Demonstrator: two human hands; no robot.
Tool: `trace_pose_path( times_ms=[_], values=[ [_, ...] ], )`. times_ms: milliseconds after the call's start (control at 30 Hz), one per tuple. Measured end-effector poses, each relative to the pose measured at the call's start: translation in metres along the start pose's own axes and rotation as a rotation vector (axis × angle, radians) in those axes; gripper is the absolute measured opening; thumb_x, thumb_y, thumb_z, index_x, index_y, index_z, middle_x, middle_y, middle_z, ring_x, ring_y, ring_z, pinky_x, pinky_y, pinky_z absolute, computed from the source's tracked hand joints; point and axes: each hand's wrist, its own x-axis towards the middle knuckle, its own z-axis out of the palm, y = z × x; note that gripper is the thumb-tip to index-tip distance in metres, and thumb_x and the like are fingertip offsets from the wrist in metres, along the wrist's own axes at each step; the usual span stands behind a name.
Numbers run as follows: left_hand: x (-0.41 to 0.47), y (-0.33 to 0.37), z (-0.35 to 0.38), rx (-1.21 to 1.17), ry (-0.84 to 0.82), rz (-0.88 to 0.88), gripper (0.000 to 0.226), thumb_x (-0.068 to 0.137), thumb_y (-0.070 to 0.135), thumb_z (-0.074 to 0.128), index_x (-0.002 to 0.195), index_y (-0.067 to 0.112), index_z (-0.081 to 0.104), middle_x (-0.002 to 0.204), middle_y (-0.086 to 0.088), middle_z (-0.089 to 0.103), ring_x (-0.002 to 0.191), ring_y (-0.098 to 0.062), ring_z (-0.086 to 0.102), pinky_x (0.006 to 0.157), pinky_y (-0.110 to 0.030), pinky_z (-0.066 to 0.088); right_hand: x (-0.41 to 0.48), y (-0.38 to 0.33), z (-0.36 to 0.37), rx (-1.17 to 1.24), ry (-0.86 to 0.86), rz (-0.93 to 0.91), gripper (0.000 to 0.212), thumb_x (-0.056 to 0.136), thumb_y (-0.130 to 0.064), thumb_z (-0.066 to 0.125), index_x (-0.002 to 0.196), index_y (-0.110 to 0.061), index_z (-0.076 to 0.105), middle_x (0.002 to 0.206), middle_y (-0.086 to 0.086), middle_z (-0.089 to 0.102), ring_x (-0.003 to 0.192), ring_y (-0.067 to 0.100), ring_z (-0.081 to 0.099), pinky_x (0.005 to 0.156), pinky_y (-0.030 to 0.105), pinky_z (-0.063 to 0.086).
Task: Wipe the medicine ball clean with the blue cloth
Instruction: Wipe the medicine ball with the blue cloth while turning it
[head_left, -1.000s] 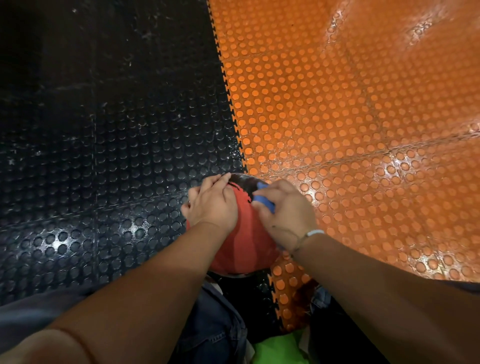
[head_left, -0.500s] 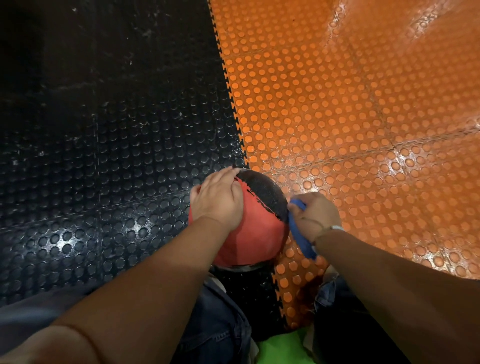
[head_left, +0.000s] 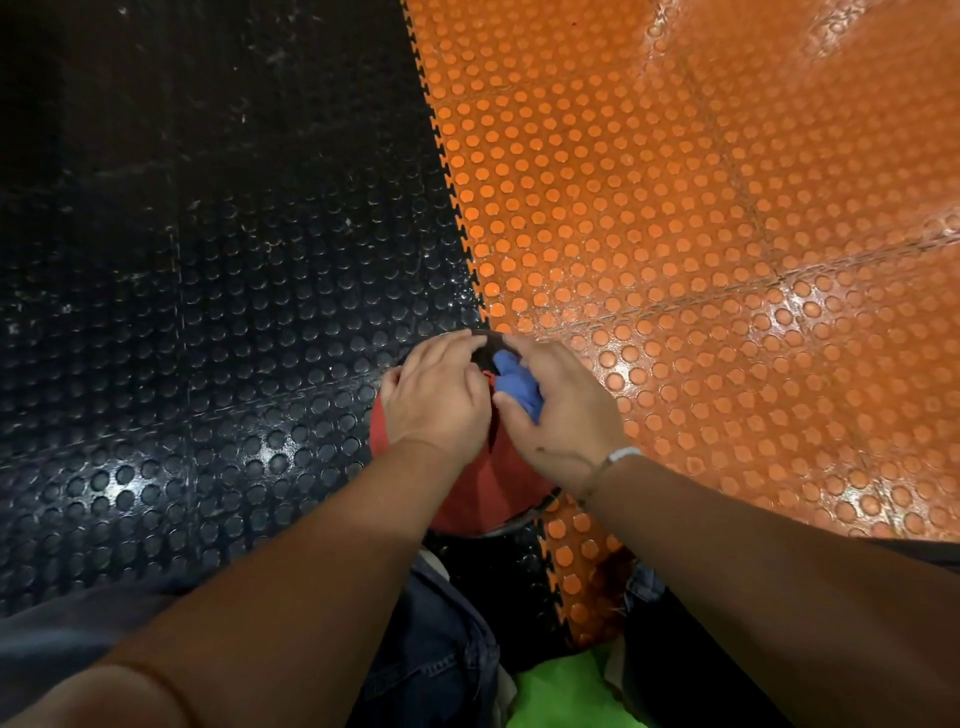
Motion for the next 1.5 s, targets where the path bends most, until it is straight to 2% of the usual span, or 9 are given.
trace_pose_path(
  times_ms=[167,367,533,733,900,1067,1233,1433,1500],
  values=[
    [-0.001,-0.001,-0.002,-0.044,0.010,0.005,0.041,0.095,0.021,0.037,0.128,0.037,0.055,0.140,0.022,0.045,0.132,-0.001,0.031,0.110,-0.033,0.014,0.009,0.040,-0.012,-0.018,-0.130,0.411,0.040,0.096,-0.034,0.039,0.121,-0.008,0.057,0.120,0.013,0.057,0.110,0.031,0.054,0.085,0.029,0.041],
    [0.002,-0.011,-0.006,-0.063,0.028,-0.053,0.041,0.094,0.020,0.036,0.126,0.036,0.055,0.138,0.018,0.047,0.131,-0.007,0.035,0.113,-0.041,0.018,0.004,0.013,-0.002,-0.022,-0.082,0.090,0.044,0.092,-0.039,0.038,0.123,-0.015,0.056,0.119,0.005,0.052,0.104,0.022,0.051,0.087,0.030,0.040],
    [0.001,-0.021,-0.010,-0.101,0.051,-0.074,0.041,0.095,0.017,0.035,0.126,0.034,0.056,0.137,0.017,0.049,0.129,-0.010,0.038,0.112,-0.046,0.020,0.001,0.041,-0.005,-0.120,-0.239,0.487,0.030,0.096,-0.030,0.044,0.110,-0.007,0.058,0.115,0.013,0.059,0.093,0.025,0.052,0.081,0.030,0.043],
    [0.010,-0.011,-0.014,0.027,0.016,-0.145,0.035,0.097,0.034,0.038,0.127,0.025,0.052,0.135,0.004,0.049,0.124,-0.022,0.043,0.104,-0.041,0.026,-0.001,-0.001,0.006,-0.024,-0.078,0.007,0.041,0.094,-0.036,0.038,0.125,-0.014,0.055,0.119,0.005,0.051,0.109,0.018,0.048,0.091,0.025,0.035],
    [0.000,-0.010,-0.007,0.099,0.039,-0.159,0.039,0.096,0.044,0.038,0.127,0.023,0.047,0.132,0.002,0.047,0.126,-0.023,0.039,0.105,-0.041,0.023,0.012,0.018,0.002,0.096,-0.122,0.415,0.034,0.097,-0.034,0.040,0.106,-0.007,0.058,0.096,0.008,0.059,0.096,0.029,0.056,0.070,0.026,0.041],
    [0.007,-0.009,-0.006,0.120,0.046,-0.202,0.038,0.095,0.045,0.040,0.125,0.023,0.048,0.131,-0.001,0.048,0.125,-0.026,0.041,0.108,-0.044,0.022,0.006,-0.009,0.006,0.082,-0.088,0.093,0.029,0.090,-0.034,0.054,0.109,-0.014,0.064,0.102,0.006,0.060,0.094,0.020,0.054,0.083,0.030,0.043],
    [0.003,-0.008,-0.007,0.100,0.045,-0.181,0.038,0.095,0.044,0.039,0.126,0.023,0.048,0.131,0.001,0.047,0.125,-0.025,0.040,0.110,-0.045,0.019,0.010,0.036,-0.005,-0.067,-0.255,0.602,0.041,0.096,-0.041,0.042,0.107,-0.005,0.058,0.097,0.010,0.059,0.083,0.023,0.050,0.072,0.028,0.038],
    [0.016,-0.016,-0.007,0.081,0.027,-0.234,0.039,0.096,0.043,0.037,0.128,0.023,0.046,0.134,-0.001,0.046,0.128,-0.026,0.039,0.115,-0.051,0.011,-0.002,0.009,0.004,-0.040,-0.083,0.164,0.038,0.095,-0.033,0.046,0.126,-0.011,0.050,0.121,0.006,0.047,0.109,0.020,0.049,0.093,0.027,0.037],
    [0.014,-0.016,-0.008,0.054,0.040,-0.206,0.038,0.096,0.042,0.036,0.128,0.024,0.048,0.136,0.002,0.046,0.130,-0.024,0.038,0.116,-0.051,0.008,0.001,0.026,0.004,-0.065,-0.140,0.257,0.038,0.096,-0.031,0.044,0.127,-0.009,0.049,0.122,0.009,0.050,0.113,0.023,0.049,0.094,0.027,0.037]
  ],
)
